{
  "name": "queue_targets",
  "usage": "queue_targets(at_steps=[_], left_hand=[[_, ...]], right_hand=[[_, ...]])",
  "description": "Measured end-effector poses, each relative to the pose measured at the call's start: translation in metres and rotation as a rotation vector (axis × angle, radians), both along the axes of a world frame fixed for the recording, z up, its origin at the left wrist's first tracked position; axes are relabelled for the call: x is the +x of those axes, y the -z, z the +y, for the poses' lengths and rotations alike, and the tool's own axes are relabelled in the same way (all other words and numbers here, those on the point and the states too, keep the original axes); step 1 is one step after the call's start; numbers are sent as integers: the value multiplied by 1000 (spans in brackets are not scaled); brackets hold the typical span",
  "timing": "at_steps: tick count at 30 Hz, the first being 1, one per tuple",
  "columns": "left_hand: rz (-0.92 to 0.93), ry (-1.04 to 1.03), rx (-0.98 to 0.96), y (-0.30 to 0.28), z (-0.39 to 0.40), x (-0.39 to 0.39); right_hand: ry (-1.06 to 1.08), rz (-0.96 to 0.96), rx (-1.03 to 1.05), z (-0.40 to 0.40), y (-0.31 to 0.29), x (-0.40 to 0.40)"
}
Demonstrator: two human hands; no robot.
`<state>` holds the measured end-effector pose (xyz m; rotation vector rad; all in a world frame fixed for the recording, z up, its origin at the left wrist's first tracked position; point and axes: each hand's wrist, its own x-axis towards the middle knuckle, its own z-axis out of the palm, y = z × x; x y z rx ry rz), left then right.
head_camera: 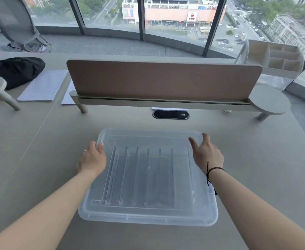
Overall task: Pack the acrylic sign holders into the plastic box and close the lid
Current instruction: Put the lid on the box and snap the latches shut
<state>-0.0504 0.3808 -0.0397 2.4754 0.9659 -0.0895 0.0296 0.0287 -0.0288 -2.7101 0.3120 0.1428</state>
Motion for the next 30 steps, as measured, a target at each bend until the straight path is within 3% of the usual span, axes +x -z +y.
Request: queue_targets(at_steps=[6, 13, 17, 23, 26, 30], left_hand=[[-1, -93, 100, -2, -5, -4], [41, 17, 308, -7, -12, -3], [60, 96, 372, -12, -11, -2], [-26, 43, 82, -3, 8, -10], [-39, 27, -40, -2, 10, -12], [5, -31, -44, -4, 2, -8]], right_hand=[[58, 14, 89, -8, 0, -25], [25, 109, -14, -3, -8, -26], [50, 114, 121, -7, -8, -26], [234, 95, 528, -22, 7, -28], [230, 121, 565, -20, 7, -24], [245, 174, 574, -19, 4, -17]])
